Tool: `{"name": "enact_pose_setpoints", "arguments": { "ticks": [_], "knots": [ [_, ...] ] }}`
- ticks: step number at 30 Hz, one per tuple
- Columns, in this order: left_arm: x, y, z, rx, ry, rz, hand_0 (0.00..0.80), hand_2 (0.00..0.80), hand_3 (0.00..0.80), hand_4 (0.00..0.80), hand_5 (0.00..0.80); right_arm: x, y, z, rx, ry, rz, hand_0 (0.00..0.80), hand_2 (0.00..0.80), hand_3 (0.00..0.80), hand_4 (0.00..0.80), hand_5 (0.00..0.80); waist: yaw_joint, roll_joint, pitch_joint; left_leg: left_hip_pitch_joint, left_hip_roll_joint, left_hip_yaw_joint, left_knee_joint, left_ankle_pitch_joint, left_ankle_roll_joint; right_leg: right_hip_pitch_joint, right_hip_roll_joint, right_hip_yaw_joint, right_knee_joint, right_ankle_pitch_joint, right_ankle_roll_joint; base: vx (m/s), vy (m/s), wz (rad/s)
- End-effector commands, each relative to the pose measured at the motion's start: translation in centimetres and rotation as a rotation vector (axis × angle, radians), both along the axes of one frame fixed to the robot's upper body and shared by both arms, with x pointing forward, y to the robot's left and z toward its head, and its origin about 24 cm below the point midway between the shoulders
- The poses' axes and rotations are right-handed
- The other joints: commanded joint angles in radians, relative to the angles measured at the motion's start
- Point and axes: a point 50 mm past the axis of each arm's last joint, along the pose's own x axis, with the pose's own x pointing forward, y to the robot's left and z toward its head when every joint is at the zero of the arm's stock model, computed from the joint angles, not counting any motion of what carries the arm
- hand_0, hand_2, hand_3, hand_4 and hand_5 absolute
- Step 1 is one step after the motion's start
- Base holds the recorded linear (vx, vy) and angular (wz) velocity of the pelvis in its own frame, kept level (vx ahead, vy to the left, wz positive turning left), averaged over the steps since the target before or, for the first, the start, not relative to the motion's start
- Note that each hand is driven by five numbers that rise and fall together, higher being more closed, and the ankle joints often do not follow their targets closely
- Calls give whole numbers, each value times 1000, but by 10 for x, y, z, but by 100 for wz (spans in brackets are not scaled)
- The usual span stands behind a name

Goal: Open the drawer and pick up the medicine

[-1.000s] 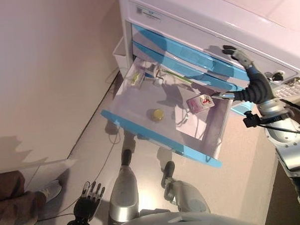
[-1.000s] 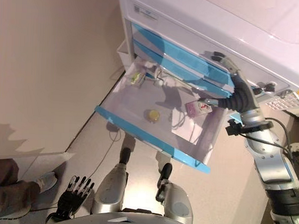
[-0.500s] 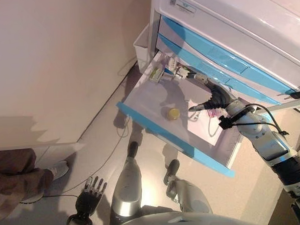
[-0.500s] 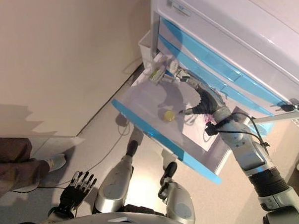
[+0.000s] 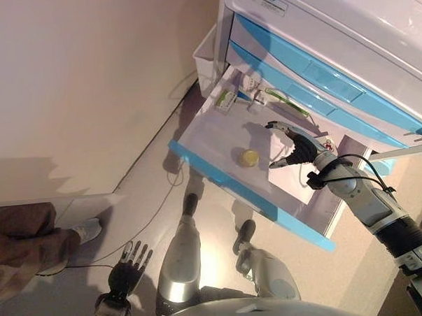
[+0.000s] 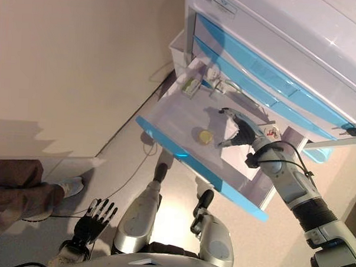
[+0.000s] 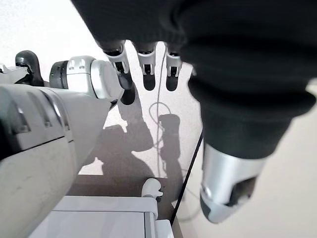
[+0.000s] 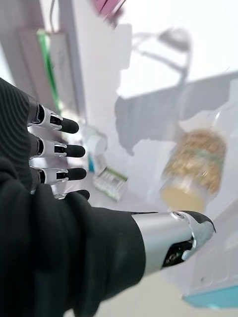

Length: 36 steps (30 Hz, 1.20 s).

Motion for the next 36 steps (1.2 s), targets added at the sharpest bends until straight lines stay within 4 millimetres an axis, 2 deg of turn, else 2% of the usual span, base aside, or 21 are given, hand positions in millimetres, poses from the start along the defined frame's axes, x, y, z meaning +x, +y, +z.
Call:
{"name": "enact_pose_setpoints", "arguments": {
  "ticks": [1,13,36],
  "knots": [
    [-11,3,0,37,34,-74,0,0,0,0,0,-1,14,7,-36,-48,86,0,0,0,0,0,8,-10,-45,-44,-38,8,39,-60,24,-73,-26,24,100,10,32,0,0,0],
    [-6,-2,1,34,27,-92,0,0,0,0,0,0,18,-9,-36,8,101,0,0,0,0,0,16,-1,-39,-51,-43,3,45,-61,26,-85,-34,15,111,8,29,0,1,1],
    [-2,-7,1,29,19,-98,0,0,0,0,0,6,33,-16,-12,37,118,0,0,0,0,0,34,5,-33,-58,-47,-10,46,-54,27,-94,-40,1,118,11,29,1,5,2]
  ]
}}
